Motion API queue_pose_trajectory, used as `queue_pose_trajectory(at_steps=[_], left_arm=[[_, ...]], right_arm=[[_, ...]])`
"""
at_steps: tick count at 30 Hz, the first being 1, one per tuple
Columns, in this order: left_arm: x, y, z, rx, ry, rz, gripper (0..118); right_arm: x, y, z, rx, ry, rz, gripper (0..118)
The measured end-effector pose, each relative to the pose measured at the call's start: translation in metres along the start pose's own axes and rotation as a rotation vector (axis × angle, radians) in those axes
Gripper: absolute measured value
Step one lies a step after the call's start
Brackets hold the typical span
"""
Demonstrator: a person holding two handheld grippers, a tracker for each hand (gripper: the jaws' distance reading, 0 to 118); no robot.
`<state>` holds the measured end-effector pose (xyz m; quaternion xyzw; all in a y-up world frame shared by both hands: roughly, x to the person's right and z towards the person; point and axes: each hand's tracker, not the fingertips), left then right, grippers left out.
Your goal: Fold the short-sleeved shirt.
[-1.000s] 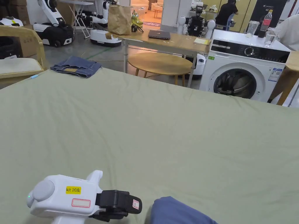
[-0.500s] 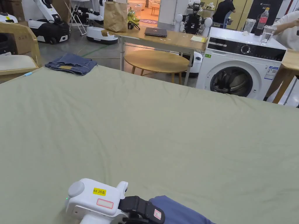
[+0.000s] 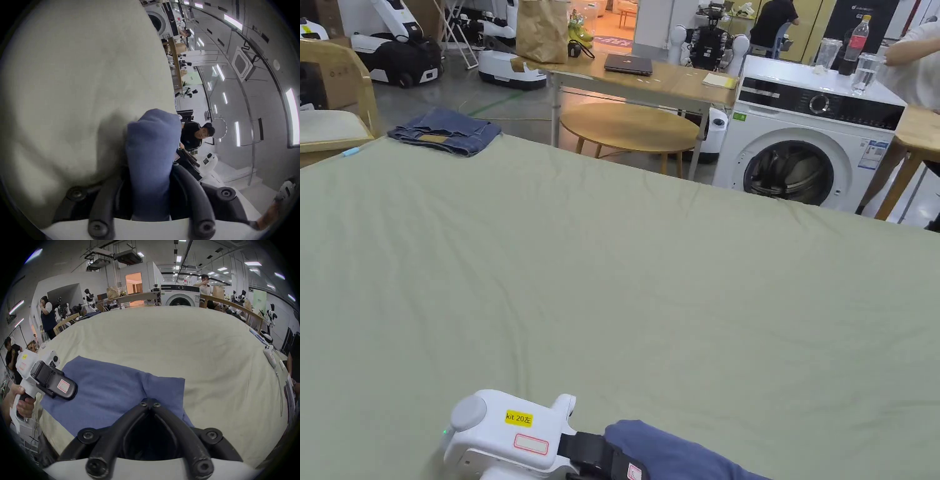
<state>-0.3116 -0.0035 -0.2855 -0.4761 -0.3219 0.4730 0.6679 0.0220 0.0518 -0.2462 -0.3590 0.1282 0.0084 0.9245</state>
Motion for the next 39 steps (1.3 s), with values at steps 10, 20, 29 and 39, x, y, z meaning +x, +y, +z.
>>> queue_pose_trajectory(at_steps=[10,20,29,39], left_arm=[[0.028,0.001,0.033,0.038,-0.014,-0.018,21],[0.063,0.017,0.166,0.117,0.205,-0.062,21],[0.069,0.045,0.345,0.222,0.487,-0.053,21],[0.053,0.051,0.461,0.342,0.770,0.105,21]], right_arm=[[-0.004,0.041,0.020,0.181,-0.065,0.069,0],[-0.023,0.110,0.029,0.379,-0.115,0.125,0],[-0.044,0.120,0.026,0.393,-0.057,0.129,0],[-0.045,0.103,0.014,0.325,-0.069,0.120,0]])
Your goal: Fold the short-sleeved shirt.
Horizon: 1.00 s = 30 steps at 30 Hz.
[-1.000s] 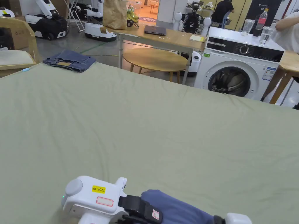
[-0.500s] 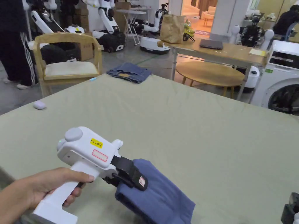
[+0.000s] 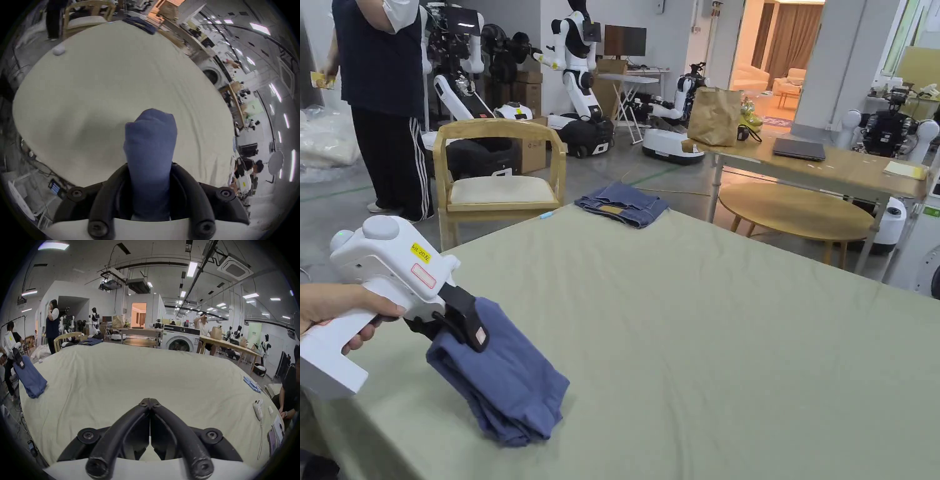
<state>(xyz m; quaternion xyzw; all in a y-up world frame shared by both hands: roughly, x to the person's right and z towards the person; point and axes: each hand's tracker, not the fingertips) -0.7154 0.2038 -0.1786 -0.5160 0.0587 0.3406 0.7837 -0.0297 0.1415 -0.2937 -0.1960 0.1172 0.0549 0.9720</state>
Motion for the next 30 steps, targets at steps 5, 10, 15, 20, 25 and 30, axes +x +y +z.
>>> queue_pose_trajectory(at_steps=[5,10,15,20,25,30], left_arm=[[-0.019,-0.004,-0.012,0.000,0.014,0.081,21],[-0.016,-0.009,-0.011,0.025,0.135,0.034,49],[-0.012,-0.014,0.021,0.086,0.216,0.030,60],[0.002,-0.015,0.052,0.229,0.330,-0.033,60],[0.009,-0.016,0.034,0.246,0.222,-0.059,60],[0.051,-0.051,-0.025,0.275,0.111,-0.163,60]], right_arm=[[-0.002,-0.003,-0.001,-0.016,-0.014,0.026,0],[-0.005,-0.003,-0.002,-0.024,-0.008,0.037,0],[-0.008,-0.003,0.001,-0.026,0.001,0.054,0],[-0.009,-0.005,0.000,-0.030,0.012,0.045,0],[-0.009,-0.009,-0.002,-0.036,0.024,0.027,0],[-0.002,-0.009,-0.003,-0.034,0.025,-0.007,0]])
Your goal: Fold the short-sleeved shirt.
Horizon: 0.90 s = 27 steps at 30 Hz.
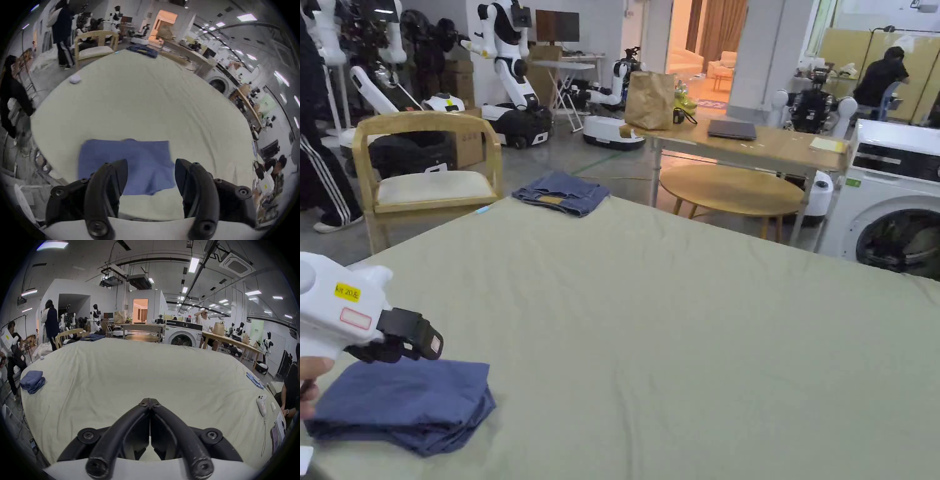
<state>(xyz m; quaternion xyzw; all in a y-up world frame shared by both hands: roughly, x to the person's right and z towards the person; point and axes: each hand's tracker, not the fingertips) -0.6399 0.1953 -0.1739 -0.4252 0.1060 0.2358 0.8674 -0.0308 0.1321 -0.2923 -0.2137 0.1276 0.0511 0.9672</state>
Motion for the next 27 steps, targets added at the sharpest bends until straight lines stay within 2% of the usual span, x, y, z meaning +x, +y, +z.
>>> queue_pose_trajectory(at_steps=[8,14,18,20,23,27], left_arm=[[0.133,-0.068,-0.043,0.251,-0.125,-0.210,57],[0.227,-0.096,-0.054,0.519,-0.102,-0.384,55],[0.282,-0.109,-0.065,0.608,-0.050,-0.423,54],[0.301,-0.115,-0.070,0.635,-0.060,-0.430,47],[0.321,-0.124,-0.078,0.674,-0.044,-0.447,27],[0.336,-0.134,-0.084,0.711,-0.046,-0.397,19]], right_arm=[[0.022,0.009,0.004,0.021,-0.022,-0.042,0],[0.035,0.017,0.006,0.049,-0.042,-0.076,0],[0.042,0.024,0.006,0.085,-0.061,-0.102,0],[0.044,0.028,0.007,0.104,-0.068,-0.110,0],[0.048,0.032,0.007,0.135,-0.088,-0.128,0],[0.051,0.034,0.007,0.168,-0.092,-0.141,0]])
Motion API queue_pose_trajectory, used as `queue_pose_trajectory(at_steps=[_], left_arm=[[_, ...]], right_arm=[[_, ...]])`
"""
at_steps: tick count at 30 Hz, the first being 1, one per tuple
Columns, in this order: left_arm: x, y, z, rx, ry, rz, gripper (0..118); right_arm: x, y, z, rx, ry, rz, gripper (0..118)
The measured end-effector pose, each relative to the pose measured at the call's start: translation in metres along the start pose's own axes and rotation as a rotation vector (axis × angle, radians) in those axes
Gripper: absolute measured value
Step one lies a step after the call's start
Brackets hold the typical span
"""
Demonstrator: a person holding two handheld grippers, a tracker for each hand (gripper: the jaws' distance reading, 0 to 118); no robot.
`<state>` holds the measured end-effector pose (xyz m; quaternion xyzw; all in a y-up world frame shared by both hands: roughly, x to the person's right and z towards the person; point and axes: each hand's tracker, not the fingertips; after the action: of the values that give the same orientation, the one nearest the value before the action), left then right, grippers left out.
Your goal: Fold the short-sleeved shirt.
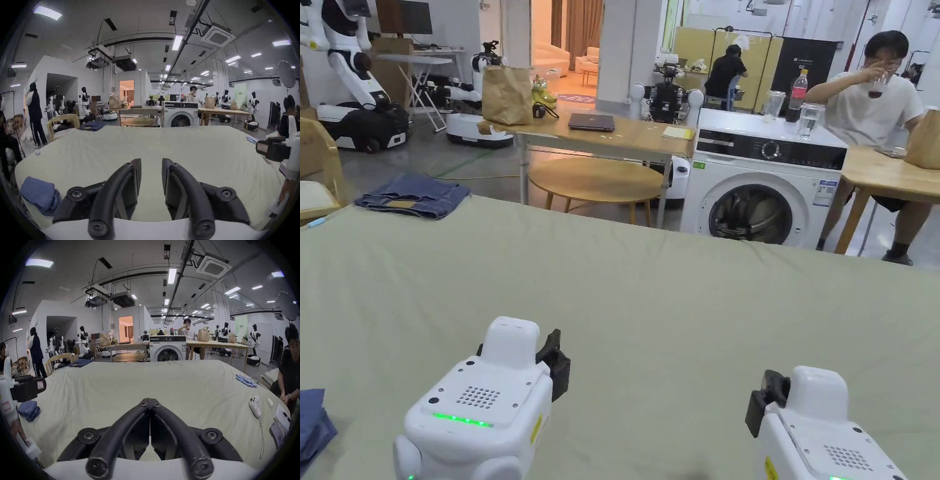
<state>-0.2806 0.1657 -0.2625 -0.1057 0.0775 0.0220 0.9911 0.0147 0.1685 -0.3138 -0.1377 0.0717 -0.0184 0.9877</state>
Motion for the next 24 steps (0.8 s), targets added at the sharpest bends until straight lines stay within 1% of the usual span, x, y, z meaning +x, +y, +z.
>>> queue_pose_trajectory(at_steps=[2,3,4,5,7,12,19,24], left_arm=[[0.007,0.001,0.002,0.022,0.010,0.020,7],[0.008,0.003,0.006,0.073,0.043,0.057,6],[0.008,0.003,0.006,0.071,0.048,0.060,5],[0.010,0.004,0.006,0.071,0.036,0.052,5],[0.008,0.007,0.005,0.066,0.010,0.062,0],[0.013,0.008,0.008,0.070,0.004,0.027,0],[0.014,0.008,0.012,0.087,-0.004,0.001,0],[0.006,0.006,0.014,0.088,0.015,0.041,0]], right_arm=[[0.000,0.000,0.000,0.008,0.000,0.001,0],[0.000,0.000,0.000,0.010,-0.001,0.000,0],[0.000,0.000,0.000,0.012,-0.001,0.001,0],[-0.001,0.000,0.000,0.014,-0.002,0.002,0],[-0.002,0.000,0.002,0.024,0.000,0.010,0],[-0.006,0.000,0.003,0.038,0.006,0.031,0],[-0.009,-0.002,0.006,0.053,-0.003,0.033,0],[-0.012,-0.003,0.008,0.060,-0.010,0.046,0]])
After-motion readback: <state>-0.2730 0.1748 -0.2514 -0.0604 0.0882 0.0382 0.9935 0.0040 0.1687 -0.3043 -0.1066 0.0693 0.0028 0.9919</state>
